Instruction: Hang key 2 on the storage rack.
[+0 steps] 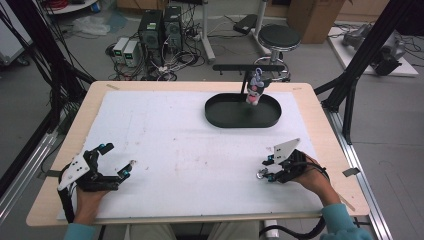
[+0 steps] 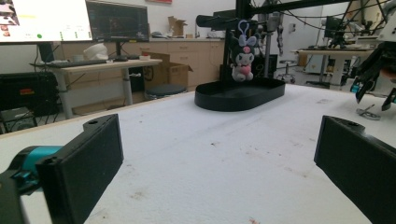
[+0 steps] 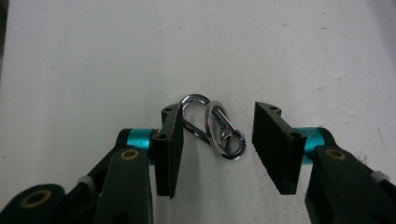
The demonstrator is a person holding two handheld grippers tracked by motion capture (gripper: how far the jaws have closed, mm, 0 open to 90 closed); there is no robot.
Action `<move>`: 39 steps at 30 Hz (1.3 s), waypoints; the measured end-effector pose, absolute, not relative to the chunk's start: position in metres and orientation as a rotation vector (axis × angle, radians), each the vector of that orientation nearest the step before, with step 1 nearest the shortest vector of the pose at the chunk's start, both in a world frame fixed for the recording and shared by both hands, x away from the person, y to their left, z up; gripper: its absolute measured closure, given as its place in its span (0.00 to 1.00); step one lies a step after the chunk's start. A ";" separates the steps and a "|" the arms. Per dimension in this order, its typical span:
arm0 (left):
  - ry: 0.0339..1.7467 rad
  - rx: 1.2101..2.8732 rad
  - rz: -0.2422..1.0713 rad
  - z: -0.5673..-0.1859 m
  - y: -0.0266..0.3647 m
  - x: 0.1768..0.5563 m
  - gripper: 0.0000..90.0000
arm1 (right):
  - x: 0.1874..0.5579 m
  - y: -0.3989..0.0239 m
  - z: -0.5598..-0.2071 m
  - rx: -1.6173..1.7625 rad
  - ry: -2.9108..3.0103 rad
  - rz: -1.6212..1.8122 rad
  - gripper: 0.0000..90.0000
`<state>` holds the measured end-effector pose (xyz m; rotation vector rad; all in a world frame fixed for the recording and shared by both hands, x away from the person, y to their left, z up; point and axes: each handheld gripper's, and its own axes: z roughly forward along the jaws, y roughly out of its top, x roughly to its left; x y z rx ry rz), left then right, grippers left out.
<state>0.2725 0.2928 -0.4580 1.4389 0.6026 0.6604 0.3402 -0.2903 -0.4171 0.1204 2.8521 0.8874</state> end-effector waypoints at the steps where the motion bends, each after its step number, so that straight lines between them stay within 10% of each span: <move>1: 0.603 1.437 0.659 -0.458 0.293 0.273 0.02 | 0.340 -0.290 -0.417 0.129 2.861 0.884 0.61; 39: 0.602 1.437 0.659 -0.458 0.293 0.273 0.02 | 0.343 -0.293 -0.417 0.162 2.868 0.850 0.93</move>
